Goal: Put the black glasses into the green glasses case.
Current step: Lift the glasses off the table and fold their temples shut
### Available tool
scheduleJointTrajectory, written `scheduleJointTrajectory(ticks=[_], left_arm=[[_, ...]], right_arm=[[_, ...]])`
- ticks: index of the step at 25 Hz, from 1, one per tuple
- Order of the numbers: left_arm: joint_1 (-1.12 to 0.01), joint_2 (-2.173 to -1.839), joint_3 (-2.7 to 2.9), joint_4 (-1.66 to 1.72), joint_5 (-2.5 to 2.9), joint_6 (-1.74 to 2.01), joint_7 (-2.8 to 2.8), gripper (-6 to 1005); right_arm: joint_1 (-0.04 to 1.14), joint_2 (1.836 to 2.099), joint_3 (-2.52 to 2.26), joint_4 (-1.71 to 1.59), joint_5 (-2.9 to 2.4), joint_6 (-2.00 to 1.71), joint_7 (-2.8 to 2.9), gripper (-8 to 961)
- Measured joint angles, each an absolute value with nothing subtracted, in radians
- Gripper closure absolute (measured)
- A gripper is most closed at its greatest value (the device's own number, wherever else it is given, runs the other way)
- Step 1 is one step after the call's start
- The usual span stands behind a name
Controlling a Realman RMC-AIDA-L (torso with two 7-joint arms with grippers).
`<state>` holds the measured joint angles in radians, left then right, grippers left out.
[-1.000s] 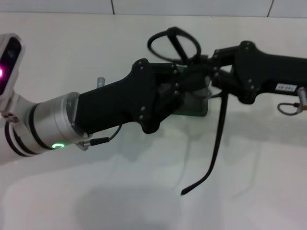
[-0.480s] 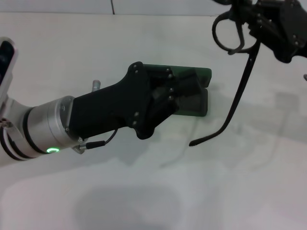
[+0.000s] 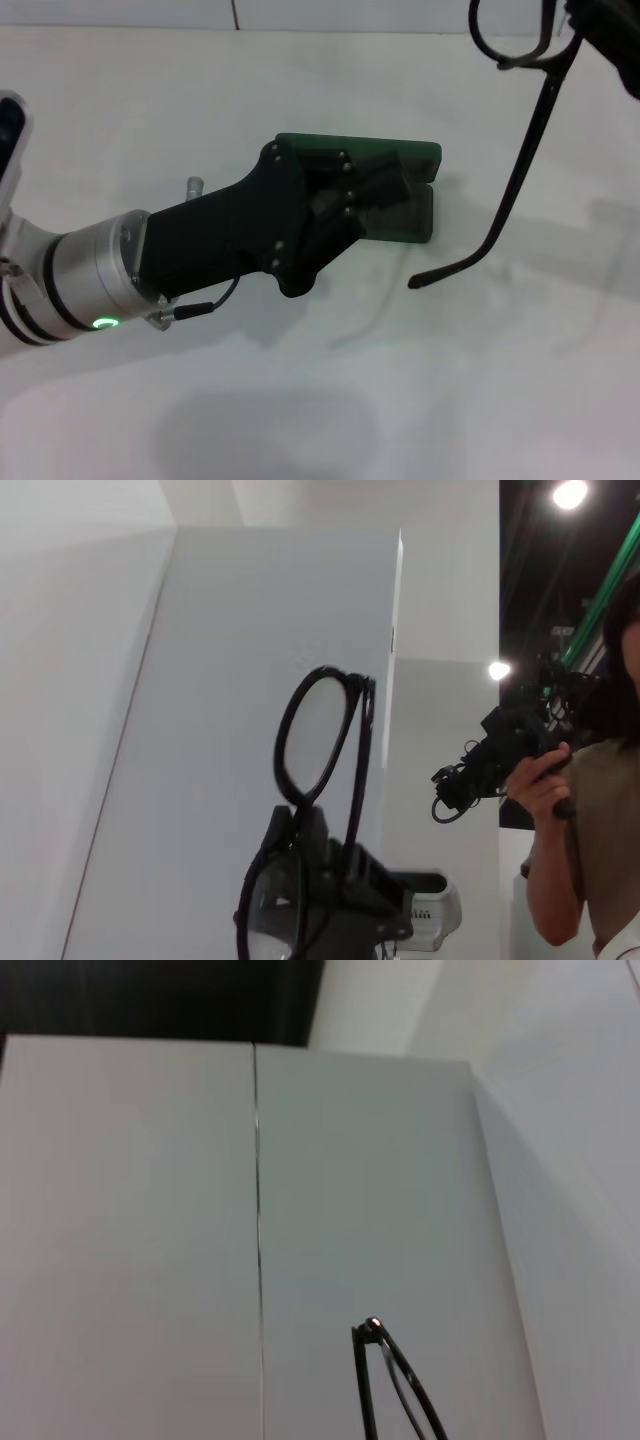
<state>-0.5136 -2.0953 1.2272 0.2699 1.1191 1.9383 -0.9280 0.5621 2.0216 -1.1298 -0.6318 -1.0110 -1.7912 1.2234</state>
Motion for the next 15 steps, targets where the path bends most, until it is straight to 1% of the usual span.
scheduleJointTrajectory(ticks=[9,15], left_arm=[[-0.516,-2.095,1.234,0.268,1.135,1.932,-0.930,925],[-0.564,-2.099,1.336,0.268,1.149,1.931,-0.936,925]], right_arm=[[0.561,2.023,-1.130,-0.630,-0.934,-1.844,1.213,868],[0.607,2.026,-1.137,-0.605,-0.913,-1.833,1.173,868]])
